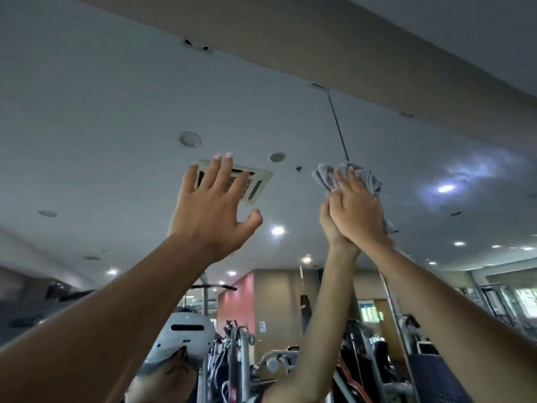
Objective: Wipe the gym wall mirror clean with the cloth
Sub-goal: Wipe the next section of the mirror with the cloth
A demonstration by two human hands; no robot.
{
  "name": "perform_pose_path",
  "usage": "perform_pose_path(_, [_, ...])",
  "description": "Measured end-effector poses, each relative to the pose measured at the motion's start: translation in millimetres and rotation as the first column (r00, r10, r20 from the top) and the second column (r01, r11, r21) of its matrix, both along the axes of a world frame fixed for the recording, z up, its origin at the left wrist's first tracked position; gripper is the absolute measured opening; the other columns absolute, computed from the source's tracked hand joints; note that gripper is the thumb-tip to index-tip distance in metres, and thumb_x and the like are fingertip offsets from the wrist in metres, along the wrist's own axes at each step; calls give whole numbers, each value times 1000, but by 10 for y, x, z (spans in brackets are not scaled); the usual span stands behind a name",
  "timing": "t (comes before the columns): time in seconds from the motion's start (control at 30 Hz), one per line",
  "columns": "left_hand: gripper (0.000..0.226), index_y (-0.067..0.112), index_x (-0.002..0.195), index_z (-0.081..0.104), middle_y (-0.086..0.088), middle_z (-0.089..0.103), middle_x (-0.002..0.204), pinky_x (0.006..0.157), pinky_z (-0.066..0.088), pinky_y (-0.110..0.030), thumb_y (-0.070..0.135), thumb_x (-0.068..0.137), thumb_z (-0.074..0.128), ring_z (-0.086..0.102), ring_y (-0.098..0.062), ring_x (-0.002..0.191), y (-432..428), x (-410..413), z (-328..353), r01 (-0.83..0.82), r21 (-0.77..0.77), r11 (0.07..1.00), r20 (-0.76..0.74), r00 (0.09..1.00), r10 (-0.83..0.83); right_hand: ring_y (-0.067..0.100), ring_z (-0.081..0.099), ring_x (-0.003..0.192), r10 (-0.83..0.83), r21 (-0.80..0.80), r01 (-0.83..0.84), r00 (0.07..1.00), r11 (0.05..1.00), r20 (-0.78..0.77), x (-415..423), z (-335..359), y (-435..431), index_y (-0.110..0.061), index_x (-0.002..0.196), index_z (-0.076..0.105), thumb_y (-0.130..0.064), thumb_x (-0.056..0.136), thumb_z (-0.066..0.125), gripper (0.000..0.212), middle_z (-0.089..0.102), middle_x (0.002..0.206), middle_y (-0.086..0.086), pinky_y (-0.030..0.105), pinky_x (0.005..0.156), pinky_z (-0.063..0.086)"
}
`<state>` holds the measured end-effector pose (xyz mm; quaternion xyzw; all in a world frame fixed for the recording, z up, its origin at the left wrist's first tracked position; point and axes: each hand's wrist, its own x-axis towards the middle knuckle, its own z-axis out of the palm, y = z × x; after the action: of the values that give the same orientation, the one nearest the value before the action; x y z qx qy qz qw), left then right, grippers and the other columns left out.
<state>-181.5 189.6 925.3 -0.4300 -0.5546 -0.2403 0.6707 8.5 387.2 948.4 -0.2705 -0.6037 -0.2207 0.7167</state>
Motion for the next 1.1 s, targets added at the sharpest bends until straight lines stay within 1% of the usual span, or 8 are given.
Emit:
perform_pose_path(0.1, [86,30,159,11,-11,-4,168,123,-5,-50,68,83,9,-7,-24,155,15,-15,0,-1,-21,1000,73,997,3,20,17,152,30,-109,-33,999,993,-34,-219,545,-240,-21,157,27,-31,102,28,56,18,166,7,49,120,17])
perform_pose_path(0.27, [89,33,160,7,-9,-6,168,123,-7,-49,70,79,0,-11,-22,154,9,-25,-11,-10,-20,1000,87,996,12,9,4,153,-46,132,11,965,991,260,-487,208,-580,-28,158,19,-40,100,14,59,8,166,-5,36,121,7])
perform_pose_path(0.37, [89,33,160,8,-8,-6,168,123,-7,-48,71,79,0,-11,-21,154,7,-36,-26,4,-20,1000,85,996,-3,10,11,152,-70,229,-8,941,973,331,-324,-323,-426,-27,156,27,-43,99,14,61,15,164,-5,37,118,9])
perform_pose_path(0.47, [90,32,160,5,-8,-8,168,123,-9,-48,70,78,0,-14,-21,154,18,-34,-35,-6,-28,1000,93,996,8,19,19,150,-38,208,-12,971,978,236,-53,-576,-161,-20,152,37,-36,100,21,56,26,161,2,46,117,20])
perform_pose_path(0.6, [91,30,161,7,-10,-6,168,123,-8,-49,70,79,2,-12,-22,154,20,-24,-34,-2,-25,1000,80,997,4,22,21,151,58,-66,-55,997,996,50,50,234,41,-20,156,31,-43,94,15,68,24,164,6,52,121,21])
perform_pose_path(0.73, [90,31,160,12,-8,-2,168,123,-6,-46,69,79,3,-8,-20,155,4,-42,-37,32,-7,999,75,997,-31,22,13,153,84,-182,-96,994,979,-69,-166,848,-287,-17,157,24,-30,104,26,55,15,166,8,47,121,18])
perform_pose_path(0.97, [88,25,160,15,-6,3,168,124,-4,-44,69,83,9,-5,-18,155,2,-67,-46,51,9,999,64,997,-51,6,6,152,-52,262,-68,903,963,427,-440,446,-613,-30,156,25,-40,101,17,56,12,165,-10,42,121,8])
perform_pose_path(1.1, [95,16,160,11,-5,2,168,124,-5,-43,69,82,5,-6,-16,155,12,-65,-43,38,20,999,77,996,-40,6,17,148,-44,375,-136,900,917,434,-81,84,-198,-28,151,35,-40,99,25,55,20,158,-12,46,117,24])
